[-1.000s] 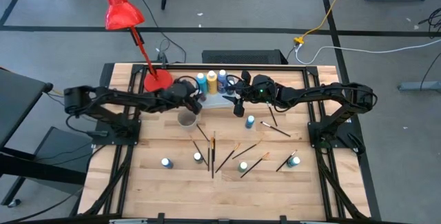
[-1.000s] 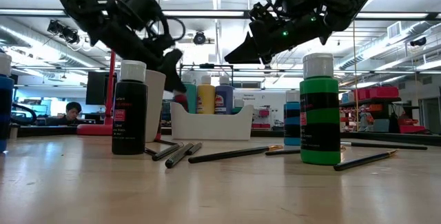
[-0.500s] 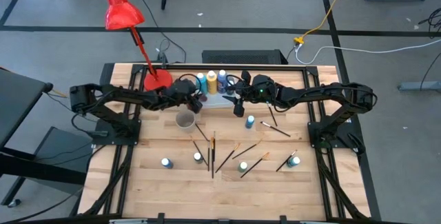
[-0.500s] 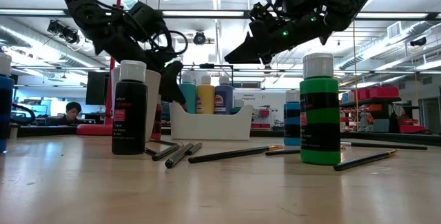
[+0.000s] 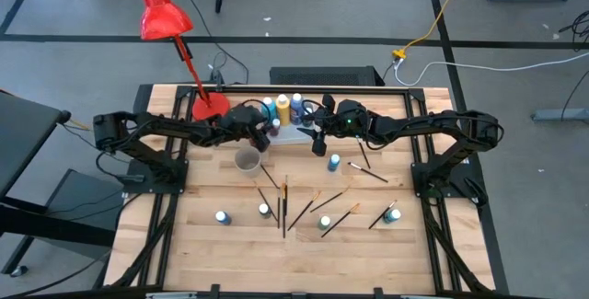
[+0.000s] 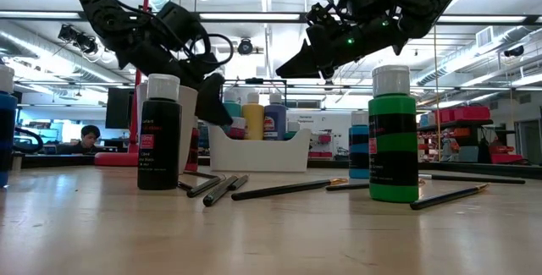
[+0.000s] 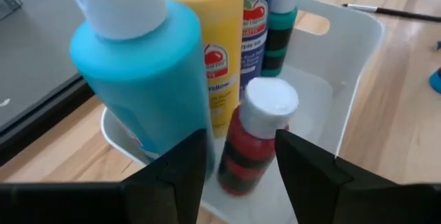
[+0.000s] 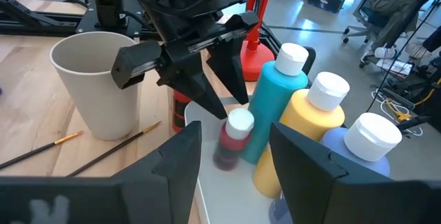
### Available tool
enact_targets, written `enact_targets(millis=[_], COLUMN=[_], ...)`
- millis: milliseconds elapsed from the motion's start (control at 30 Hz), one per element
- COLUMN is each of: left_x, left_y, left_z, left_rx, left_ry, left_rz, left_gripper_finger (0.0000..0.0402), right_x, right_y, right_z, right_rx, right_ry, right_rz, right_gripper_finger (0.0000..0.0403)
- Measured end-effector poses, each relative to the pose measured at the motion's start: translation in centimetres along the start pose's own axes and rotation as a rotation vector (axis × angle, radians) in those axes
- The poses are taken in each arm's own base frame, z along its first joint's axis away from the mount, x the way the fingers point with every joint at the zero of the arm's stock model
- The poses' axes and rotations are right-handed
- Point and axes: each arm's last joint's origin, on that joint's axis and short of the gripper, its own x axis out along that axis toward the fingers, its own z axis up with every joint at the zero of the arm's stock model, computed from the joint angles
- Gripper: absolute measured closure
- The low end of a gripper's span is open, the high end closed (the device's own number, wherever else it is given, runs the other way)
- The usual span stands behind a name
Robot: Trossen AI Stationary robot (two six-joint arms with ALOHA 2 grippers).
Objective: Pick & Place Paint Supplies
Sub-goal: Put the red paint bottles into the white bin, then put the red paint bottle into the white bin
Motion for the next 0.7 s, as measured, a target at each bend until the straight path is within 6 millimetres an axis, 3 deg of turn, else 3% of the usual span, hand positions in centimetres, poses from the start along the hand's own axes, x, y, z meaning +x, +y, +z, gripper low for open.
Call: enact_targets(millis=[533, 700], left_x=[-0.1, -1.6], left_y=[-0.1, -0.2], left_z=[0.6, 1.4], left_rx=[-0.012, 0.007], left_ry=[-0.06, -0.076], left_rz=[-0.008, -0.027], left_gripper_finger=[0.0219, 0.0219], right_x=[0.0, 0.0], right_y=[0.0, 0.0], right_z=[0.0, 0.0], right_rx=[0.0, 0.0], right_ry=[0.0, 0.002], right_rz=[0.0, 0.001], right_gripper_finger=[0.0224, 0.0224])
